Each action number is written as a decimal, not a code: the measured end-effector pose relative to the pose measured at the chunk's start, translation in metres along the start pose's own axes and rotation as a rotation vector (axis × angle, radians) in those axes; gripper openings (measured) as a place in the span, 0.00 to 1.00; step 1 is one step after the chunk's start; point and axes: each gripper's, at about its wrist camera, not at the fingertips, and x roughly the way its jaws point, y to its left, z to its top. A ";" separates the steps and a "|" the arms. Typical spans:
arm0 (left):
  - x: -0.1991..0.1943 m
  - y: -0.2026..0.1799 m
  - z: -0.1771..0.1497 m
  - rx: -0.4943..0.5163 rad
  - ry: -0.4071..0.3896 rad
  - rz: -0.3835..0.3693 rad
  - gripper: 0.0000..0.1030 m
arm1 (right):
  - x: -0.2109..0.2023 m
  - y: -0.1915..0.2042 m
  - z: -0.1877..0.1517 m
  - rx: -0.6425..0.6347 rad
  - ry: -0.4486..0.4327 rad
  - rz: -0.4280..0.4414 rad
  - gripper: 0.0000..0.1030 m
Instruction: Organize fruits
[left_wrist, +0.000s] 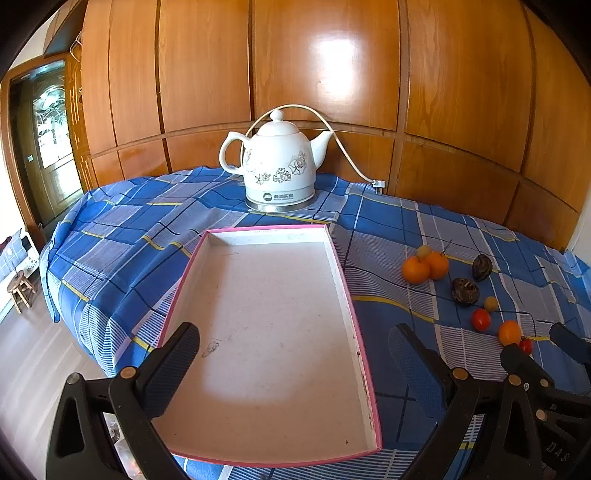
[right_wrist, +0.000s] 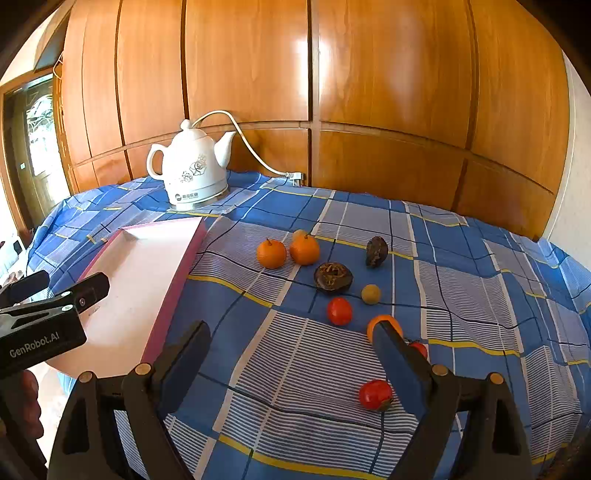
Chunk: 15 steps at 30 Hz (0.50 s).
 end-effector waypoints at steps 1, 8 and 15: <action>0.000 0.000 0.000 0.002 0.002 -0.001 1.00 | 0.000 -0.001 0.000 0.002 0.001 0.000 0.88; 0.002 -0.004 0.000 0.013 0.009 -0.013 1.00 | 0.002 -0.010 0.002 0.018 0.008 0.004 0.88; 0.003 -0.009 0.007 -0.001 0.042 -0.207 1.00 | 0.006 -0.050 0.025 0.099 0.039 0.096 0.88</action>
